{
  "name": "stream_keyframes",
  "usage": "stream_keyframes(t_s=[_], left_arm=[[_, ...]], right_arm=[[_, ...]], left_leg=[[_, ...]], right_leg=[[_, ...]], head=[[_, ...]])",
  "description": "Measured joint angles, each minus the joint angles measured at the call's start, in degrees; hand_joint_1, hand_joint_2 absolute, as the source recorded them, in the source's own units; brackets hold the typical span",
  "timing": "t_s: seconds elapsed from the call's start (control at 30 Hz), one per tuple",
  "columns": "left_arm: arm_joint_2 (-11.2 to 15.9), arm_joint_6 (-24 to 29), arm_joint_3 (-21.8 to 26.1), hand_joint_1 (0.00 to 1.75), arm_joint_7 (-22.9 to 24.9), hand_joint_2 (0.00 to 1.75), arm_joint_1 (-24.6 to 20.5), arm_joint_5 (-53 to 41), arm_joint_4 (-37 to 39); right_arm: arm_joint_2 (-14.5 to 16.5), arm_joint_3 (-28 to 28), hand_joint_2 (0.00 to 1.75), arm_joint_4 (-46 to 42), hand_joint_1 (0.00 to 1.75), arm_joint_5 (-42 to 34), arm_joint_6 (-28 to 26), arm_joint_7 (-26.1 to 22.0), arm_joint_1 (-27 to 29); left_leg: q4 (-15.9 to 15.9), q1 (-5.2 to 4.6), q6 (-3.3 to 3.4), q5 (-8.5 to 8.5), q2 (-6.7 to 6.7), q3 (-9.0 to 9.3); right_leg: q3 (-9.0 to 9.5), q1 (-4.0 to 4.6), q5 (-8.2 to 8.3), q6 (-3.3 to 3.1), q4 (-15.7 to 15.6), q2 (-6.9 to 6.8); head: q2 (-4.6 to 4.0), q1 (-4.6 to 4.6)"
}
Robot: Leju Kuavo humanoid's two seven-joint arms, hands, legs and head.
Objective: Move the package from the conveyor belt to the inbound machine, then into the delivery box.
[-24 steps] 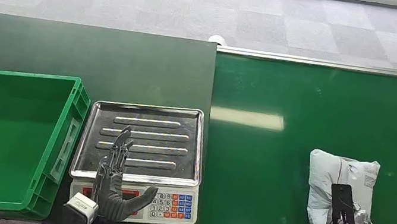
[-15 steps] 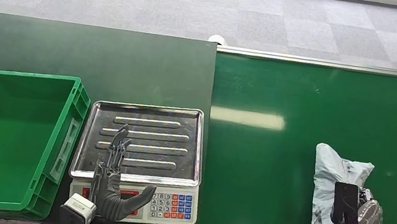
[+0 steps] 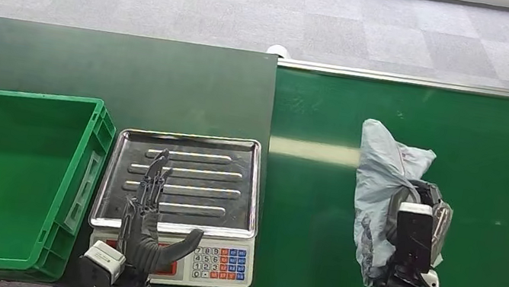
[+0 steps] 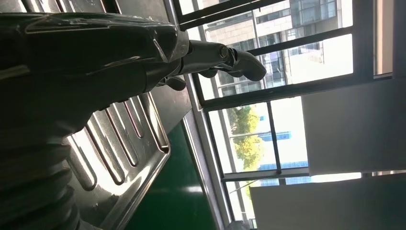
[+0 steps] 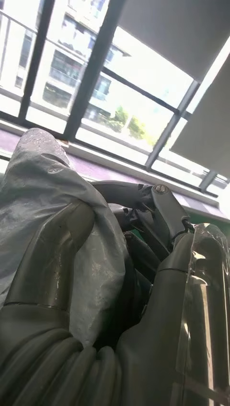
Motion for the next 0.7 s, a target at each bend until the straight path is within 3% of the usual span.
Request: stream_keyframes(t_s=[0.3, 0.7], left_arm=[[-0.2, 2.2, 0.1, 0.0, -0.8, 1.75, -4.3, 0.4, 1.9], [0.1, 4.9, 3.2, 0.0, -1.0, 1.75, -5.0, 0.9, 1.8]], right_arm=[[5.5, 12.9, 1.75, 7.1, 1.75, 0.5, 3.8, 0.1, -10.1], [8.8, 23.2, 1.75, 8.0, 1.75, 0.4, 7.4, 1.6, -13.4]], left_leg=[[0.0, 0.03, 0.0, 0.01, -0.01, -0.04], [0.0, 0.02, 0.0, 0.01, -0.03, -0.1]], right_leg=[[-0.05, 0.03, -0.01, 0.0, 0.0, -0.01], [-0.08, 0.02, -0.01, 0.0, 0.0, -0.01]], head=[[0.0, 0.0], [0.0, 0.02]])
